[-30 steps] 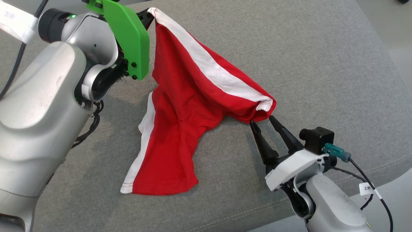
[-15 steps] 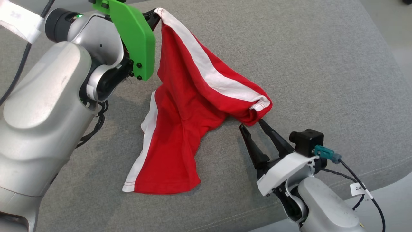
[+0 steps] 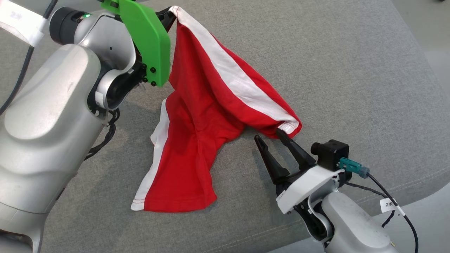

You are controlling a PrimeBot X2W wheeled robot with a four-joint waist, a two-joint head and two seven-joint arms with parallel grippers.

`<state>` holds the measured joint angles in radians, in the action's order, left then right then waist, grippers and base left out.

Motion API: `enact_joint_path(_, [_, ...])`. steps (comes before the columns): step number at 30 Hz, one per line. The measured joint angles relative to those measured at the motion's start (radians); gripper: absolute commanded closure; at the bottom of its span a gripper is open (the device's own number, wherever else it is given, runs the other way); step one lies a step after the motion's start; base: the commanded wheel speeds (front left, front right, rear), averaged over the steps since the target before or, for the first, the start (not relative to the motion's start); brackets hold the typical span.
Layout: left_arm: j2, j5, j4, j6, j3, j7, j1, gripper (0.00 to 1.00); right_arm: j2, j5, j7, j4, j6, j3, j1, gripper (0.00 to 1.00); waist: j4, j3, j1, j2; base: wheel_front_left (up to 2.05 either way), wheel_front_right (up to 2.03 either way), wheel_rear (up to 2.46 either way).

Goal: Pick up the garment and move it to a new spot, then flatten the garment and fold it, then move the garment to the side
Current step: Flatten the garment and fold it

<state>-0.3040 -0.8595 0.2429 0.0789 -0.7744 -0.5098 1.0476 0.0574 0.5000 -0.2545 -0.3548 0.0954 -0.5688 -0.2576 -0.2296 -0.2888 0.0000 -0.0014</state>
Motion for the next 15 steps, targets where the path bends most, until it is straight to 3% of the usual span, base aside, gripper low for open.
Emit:
enact_joint_path(5, [0.008, 0.000, -0.007, 0.000, -0.004, -0.001, 0.016, 1.00, 0.001, 0.000, 0.000, -0.003, -0.017, 0.036, -0.005, 0.00, 0.012, -0.008, 0.0000, 0.0000, 0.00, 0.00, 0.00])
enact_joint_path(15, [-0.011, 0.000, -0.005, 0.001, 0.002, -0.001, 0.021, 1.00, 0.000, 0.000, 0.000, -0.024, -0.018, 0.038, -0.005, 0.00, 0.017, -0.023, 0.0000, 0.0000, 0.00, 0.00, 0.00])
